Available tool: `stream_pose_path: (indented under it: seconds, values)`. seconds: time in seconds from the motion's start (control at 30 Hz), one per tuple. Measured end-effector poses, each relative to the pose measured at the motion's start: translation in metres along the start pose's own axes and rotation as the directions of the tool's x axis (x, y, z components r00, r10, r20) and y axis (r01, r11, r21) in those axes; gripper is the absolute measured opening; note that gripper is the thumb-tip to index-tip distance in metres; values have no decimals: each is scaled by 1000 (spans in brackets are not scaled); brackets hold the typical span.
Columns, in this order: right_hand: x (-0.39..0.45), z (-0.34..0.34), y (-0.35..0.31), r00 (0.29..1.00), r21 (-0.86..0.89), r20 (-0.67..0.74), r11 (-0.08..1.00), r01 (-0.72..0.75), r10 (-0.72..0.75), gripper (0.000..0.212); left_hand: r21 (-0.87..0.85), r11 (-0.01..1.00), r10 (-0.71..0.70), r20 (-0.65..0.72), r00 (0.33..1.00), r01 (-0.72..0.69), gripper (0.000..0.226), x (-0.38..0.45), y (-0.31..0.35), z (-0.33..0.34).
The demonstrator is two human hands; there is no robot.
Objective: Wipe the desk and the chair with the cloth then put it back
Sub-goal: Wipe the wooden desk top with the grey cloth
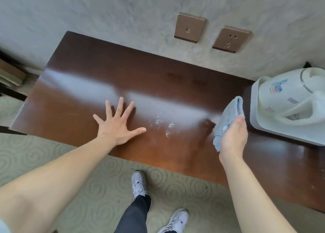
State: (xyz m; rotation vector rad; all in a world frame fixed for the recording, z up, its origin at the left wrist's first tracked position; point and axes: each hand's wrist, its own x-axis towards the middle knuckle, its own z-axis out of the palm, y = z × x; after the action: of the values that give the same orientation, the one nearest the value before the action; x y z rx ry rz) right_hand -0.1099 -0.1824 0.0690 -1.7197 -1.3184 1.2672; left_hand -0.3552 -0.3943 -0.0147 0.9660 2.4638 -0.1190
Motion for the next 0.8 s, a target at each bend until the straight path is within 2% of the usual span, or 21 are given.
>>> stream_pose_path:
  seconds: [0.1,0.2,0.27,0.33,0.37,0.43,0.53,0.63,0.8]
  values:
    - [13,11,2,966,-164,-74,959,232,-246,53,29,1000,5,-38,999,-4,113,11,-1,13]
    - [27,26,18,945,-322,15,894,313,-325,52,85,996,23,-119,993,-13,115,14,1,33]
    - [34,41,34,938,-413,148,842,346,-313,53,100,995,36,-179,983,-18,113,16,0,39]
    - [40,57,53,910,-518,337,760,392,-240,57,112,993,55,-233,971,-29,110,19,-2,44]
    - [42,65,63,885,-598,430,679,426,-177,60,117,993,61,-261,964,-31,110,21,-2,47]
    - [44,76,81,851,-719,516,489,494,-99,63,127,991,69,-302,951,-32,110,23,-2,49]
    - [49,84,95,851,-756,511,407,513,-123,59,131,991,71,-342,937,-28,109,25,-3,54]
    - [59,92,94,832,-783,536,285,553,-142,65,130,991,68,-357,932,-23,108,26,-3,54]
    - [68,135,75,719,-687,678,219,693,-151,69,123,992,68,-384,921,-21,108,26,-3,56]
